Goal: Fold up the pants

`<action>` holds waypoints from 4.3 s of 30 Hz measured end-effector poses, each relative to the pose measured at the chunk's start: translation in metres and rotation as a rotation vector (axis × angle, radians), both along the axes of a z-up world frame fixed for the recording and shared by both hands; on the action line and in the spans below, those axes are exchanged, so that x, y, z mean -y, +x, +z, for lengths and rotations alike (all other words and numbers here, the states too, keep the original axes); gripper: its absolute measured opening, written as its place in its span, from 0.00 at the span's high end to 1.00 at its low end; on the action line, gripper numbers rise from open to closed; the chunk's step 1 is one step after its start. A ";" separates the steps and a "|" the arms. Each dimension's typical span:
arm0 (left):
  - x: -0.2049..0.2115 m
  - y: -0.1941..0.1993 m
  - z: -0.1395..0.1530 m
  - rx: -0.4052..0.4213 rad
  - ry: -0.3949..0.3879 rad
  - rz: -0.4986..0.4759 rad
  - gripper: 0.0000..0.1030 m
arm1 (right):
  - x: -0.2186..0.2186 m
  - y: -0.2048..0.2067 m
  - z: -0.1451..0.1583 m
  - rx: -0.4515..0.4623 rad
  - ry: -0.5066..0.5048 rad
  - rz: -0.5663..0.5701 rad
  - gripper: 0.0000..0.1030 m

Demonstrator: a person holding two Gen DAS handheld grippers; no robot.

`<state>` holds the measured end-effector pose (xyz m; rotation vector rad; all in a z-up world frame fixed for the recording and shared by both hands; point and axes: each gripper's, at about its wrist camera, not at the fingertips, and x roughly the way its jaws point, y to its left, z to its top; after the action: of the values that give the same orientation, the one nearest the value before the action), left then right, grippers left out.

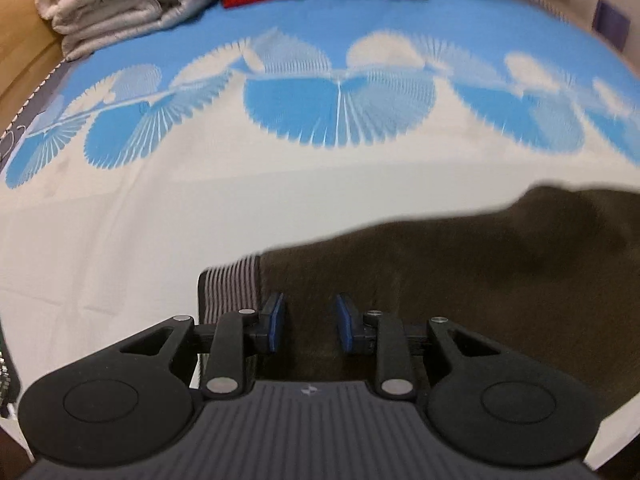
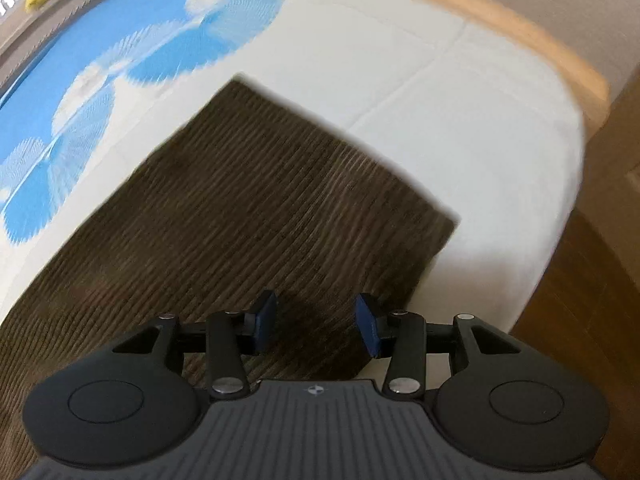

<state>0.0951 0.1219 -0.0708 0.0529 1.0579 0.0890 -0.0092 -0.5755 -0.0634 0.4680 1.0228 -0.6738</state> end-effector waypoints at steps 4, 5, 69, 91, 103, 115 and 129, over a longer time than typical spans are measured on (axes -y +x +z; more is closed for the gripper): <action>0.004 0.002 -0.003 -0.011 -0.021 0.005 0.67 | 0.005 -0.009 0.016 0.032 -0.138 -0.072 0.49; 0.004 0.002 -0.008 -0.043 -0.011 0.001 0.62 | 0.009 -0.012 0.015 0.031 -0.124 -0.084 0.49; 0.037 -0.009 -0.009 -0.027 0.079 -0.136 0.55 | -0.438 -0.069 -0.016 0.099 -0.557 1.611 0.85; 0.051 -0.008 -0.014 -0.033 0.114 -0.182 0.51 | -0.474 -0.039 -0.012 0.093 -0.343 1.570 0.88; 0.044 -0.006 -0.009 -0.025 0.089 -0.172 0.50 | -0.447 -0.050 0.006 0.036 -0.074 1.678 0.82; 0.054 -0.005 -0.012 -0.030 0.101 -0.198 0.48 | -0.441 -0.048 0.014 0.145 -0.130 1.577 0.43; 0.052 -0.005 -0.011 -0.028 0.101 -0.200 0.48 | -0.449 -0.050 -0.002 0.044 -0.285 1.685 0.76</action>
<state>0.0905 0.0700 -0.0822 0.2512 1.0705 -0.0395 -0.0595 -0.1264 -0.0653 -0.6551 0.9023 0.7064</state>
